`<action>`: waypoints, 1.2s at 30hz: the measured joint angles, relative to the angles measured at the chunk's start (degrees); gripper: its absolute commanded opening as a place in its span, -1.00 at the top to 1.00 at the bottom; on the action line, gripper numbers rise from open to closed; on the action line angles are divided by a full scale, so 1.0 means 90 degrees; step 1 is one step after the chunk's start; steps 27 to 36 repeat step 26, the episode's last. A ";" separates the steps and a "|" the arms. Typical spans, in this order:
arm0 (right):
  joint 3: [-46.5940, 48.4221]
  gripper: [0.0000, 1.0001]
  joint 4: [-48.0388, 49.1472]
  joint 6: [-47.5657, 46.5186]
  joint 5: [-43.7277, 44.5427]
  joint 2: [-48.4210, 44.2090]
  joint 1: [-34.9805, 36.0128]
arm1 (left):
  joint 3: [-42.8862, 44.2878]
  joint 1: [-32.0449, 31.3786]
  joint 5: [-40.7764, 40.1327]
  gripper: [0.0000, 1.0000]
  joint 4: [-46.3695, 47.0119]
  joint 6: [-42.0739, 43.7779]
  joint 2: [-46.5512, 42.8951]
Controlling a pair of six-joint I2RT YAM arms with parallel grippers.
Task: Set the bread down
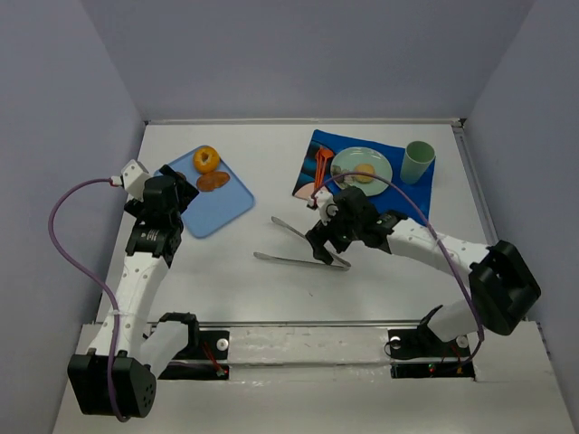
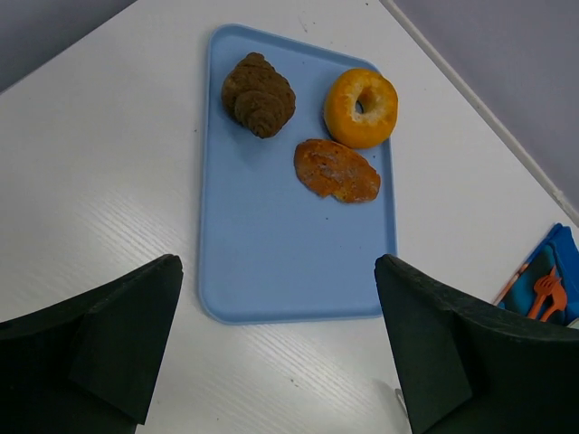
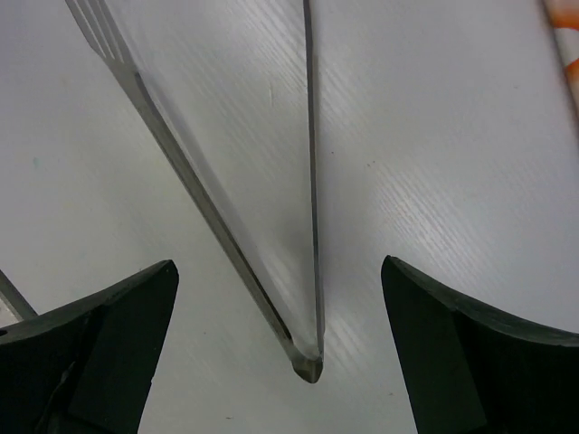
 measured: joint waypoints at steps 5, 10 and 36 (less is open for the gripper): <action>0.0085 -1.00 0.0279 0.0741 0.1173 -0.0746 -0.0007 | 0.0000 0.0000 0.0000 -0.98 0.0002 0.0002 -0.0019; 0.0284 -1.00 0.0576 0.2018 0.2176 -0.1202 -0.0758 | -0.0002 0.0000 -0.0010 -0.98 0.0005 0.0005 -0.0131; -0.0415 -1.00 0.0731 0.3655 0.3594 -0.2242 -0.2696 | -0.0053 0.0000 -0.0051 -0.98 0.0107 0.0100 -0.0223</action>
